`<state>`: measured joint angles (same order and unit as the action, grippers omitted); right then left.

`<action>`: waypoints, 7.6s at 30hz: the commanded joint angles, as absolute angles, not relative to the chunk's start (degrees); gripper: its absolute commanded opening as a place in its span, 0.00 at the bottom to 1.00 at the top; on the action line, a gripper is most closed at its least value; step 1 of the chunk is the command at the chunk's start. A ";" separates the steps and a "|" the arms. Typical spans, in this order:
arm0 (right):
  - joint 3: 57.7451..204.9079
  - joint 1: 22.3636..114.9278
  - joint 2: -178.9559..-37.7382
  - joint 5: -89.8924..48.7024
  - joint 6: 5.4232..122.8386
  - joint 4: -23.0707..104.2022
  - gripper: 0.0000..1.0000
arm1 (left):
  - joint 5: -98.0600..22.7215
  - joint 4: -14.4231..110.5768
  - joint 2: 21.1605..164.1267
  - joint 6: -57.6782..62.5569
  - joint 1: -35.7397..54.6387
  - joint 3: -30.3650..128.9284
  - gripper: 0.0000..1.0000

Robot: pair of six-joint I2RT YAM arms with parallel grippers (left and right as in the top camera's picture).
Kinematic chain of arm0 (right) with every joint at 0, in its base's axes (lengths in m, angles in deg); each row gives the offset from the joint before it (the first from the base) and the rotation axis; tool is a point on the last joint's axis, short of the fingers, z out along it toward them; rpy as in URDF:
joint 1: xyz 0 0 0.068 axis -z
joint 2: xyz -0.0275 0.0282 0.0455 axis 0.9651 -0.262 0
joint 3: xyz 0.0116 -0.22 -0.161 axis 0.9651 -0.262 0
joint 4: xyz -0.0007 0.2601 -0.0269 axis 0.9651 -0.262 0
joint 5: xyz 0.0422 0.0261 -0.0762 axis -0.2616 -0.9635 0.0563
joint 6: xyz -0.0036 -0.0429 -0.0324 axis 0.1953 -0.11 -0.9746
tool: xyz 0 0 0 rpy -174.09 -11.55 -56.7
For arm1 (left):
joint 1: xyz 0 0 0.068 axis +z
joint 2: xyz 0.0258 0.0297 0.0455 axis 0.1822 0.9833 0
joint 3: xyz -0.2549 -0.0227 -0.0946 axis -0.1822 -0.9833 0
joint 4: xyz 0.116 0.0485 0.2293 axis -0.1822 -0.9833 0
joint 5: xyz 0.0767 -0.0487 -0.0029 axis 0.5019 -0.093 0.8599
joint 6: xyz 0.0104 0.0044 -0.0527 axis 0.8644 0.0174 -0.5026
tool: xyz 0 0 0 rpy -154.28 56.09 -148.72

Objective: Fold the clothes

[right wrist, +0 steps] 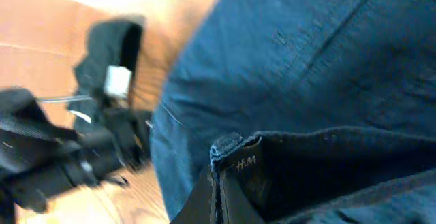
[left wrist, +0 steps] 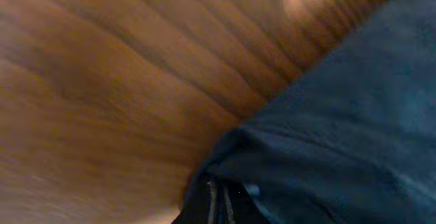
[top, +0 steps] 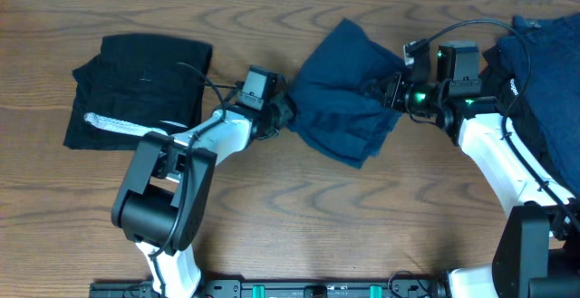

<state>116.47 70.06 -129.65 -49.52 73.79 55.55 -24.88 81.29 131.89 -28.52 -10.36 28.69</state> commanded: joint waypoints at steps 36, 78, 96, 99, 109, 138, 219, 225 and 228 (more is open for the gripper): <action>113.24 56.88 -128.66 -30.73 68.41 37.78 0.01 | -23.94 83.08 118.90 -18.77 -11.63 28.50 0.12; 119.51 71.00 -138.85 -32.36 58.49 43.61 0.19 | -32.58 72.35 125.64 -6.90 -16.88 28.50 0.06; 119.53 71.00 -148.44 -33.06 53.33 46.74 0.17 | -27.35 68.17 118.03 -5.22 -16.42 30.33 0.06; 119.69 71.10 -148.42 -34.70 53.31 46.83 0.21 | -27.33 69.16 112.68 -5.27 -16.48 30.46 0.06; 120.91 71.17 -141.60 -38.90 53.33 46.28 0.57 | -38.85 74.99 114.45 -5.51 -20.00 30.44 0.06; 120.76 74.06 -135.39 -28.80 53.38 41.76 0.88 | -44.07 70.69 135.23 -16.59 -19.33 30.40 0.06; 130.44 65.31 -157.45 -34.77 68.59 84.18 0.03 | -20.45 79.85 131.19 -5.92 -11.30 32.21 0.07; 130.53 65.36 -160.81 -37.30 70.67 88.49 0.01 | -20.47 81.29 130.07 -5.02 -11.22 32.23 0.06; 130.83 65.66 -158.48 -37.61 69.64 89.06 0.03 | -20.47 81.70 126.40 -4.39 -11.04 32.26 0.07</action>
